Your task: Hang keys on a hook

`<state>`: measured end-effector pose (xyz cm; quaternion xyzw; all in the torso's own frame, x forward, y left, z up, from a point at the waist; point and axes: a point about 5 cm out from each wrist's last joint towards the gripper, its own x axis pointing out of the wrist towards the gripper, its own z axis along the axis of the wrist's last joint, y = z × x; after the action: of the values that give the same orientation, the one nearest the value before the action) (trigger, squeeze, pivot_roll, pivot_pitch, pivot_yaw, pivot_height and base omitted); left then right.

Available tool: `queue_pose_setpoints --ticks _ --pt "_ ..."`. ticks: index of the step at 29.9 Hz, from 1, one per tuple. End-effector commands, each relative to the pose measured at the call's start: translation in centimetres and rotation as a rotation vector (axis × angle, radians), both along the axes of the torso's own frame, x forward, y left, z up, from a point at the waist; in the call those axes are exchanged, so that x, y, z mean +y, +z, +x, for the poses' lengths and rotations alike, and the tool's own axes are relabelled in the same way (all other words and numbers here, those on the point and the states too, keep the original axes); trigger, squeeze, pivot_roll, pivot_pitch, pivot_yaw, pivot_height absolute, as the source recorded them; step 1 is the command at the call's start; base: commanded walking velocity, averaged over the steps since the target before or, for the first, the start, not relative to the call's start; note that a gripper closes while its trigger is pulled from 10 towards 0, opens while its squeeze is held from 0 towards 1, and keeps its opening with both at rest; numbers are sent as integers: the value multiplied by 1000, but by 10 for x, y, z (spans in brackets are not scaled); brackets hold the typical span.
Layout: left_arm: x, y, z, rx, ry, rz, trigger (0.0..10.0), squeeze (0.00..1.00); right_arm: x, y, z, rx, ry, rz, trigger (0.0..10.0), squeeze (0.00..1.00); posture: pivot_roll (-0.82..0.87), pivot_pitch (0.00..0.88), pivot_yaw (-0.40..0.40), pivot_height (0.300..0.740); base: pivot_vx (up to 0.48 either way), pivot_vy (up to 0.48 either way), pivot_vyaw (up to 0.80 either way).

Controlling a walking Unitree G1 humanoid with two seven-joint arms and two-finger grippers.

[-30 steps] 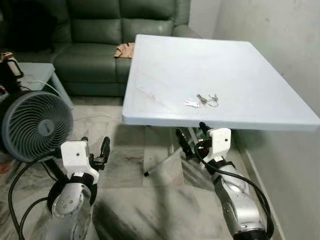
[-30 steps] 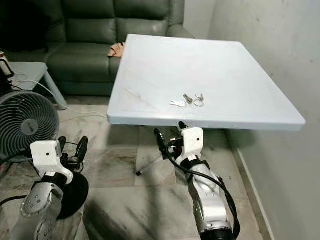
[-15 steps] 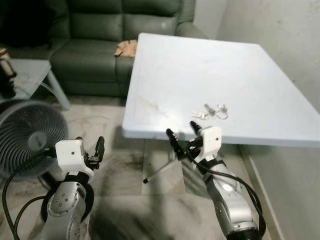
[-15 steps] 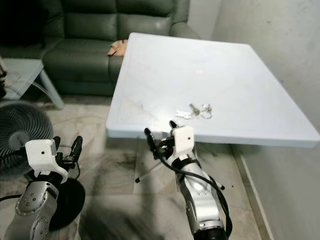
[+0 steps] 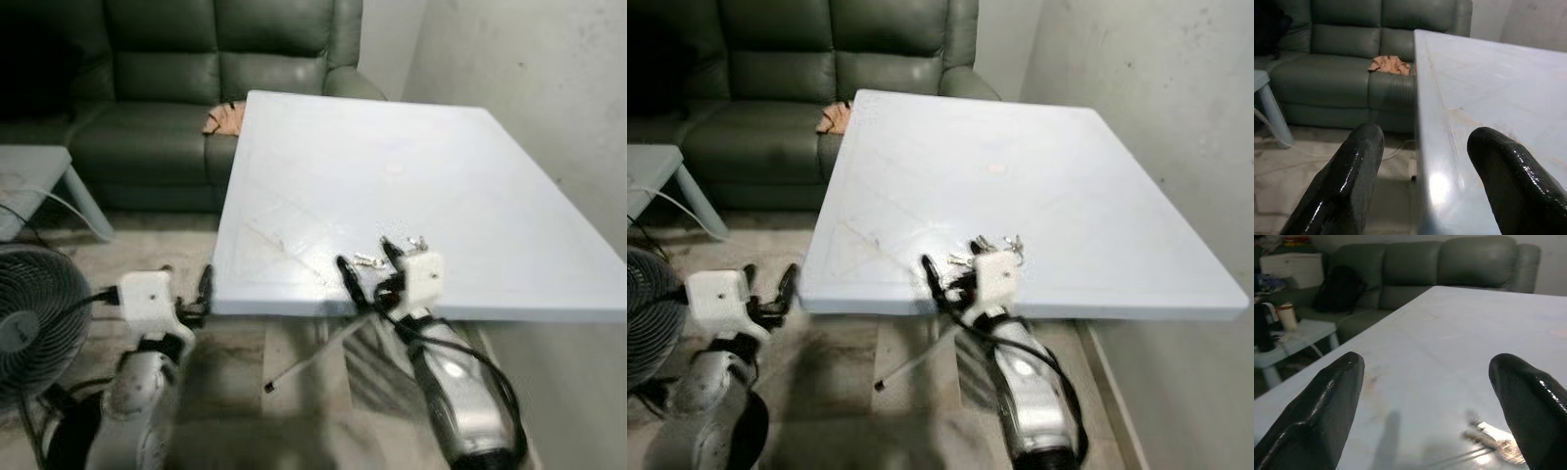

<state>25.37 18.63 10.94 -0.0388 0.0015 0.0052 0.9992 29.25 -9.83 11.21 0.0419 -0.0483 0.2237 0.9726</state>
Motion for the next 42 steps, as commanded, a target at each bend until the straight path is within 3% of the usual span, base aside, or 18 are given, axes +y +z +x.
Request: queue_pose_setpoints --ticks 1,7,17,23,29,36,40,42 --pt "-8 2 2 -3 -20 -14 10000 0 -9 2 1 -6 -20 -7 10000 0 -40 42 -35 740 371 0 0" --pt "-7 1 2 5 -11 -21 10000 0 -8 2 0 -5 -11 -9 10000 0 -40 42 -38 740 327 0 0" --pt "-12 2 1 -14 -3 -12 10000 0 -3 1 -1 15 32 -21 10000 0 -40 35 -45 740 0 0 0" --pt "-25 -3 -5 -7 -79 4 10000 0 -4 1 0 44 29 -49 10000 0 -43 32 -54 740 0 0 0" --pt "-39 -8 -14 -8 -157 7 10000 0 -5 -19 1 200 -63 -127 10000 0 -42 31 -62 740 0 0 0" --pt "-43 -10 -17 -9 -179 24 10000 0 -7 -31 0 294 -143 -167 10000 0 -41 32 -66 740 0 0 0" --pt "-46 -8 -17 -19 -196 22 10000 0 -9 -36 -1 350 -161 -129 10000 0 -41 35 -65 740 0 0 0" --pt "-45 -8 -17 -21 -192 22 10000 0 -15 -36 -1 352 -168 -62 10000 0 -42 37 -65 740 0 0 0"
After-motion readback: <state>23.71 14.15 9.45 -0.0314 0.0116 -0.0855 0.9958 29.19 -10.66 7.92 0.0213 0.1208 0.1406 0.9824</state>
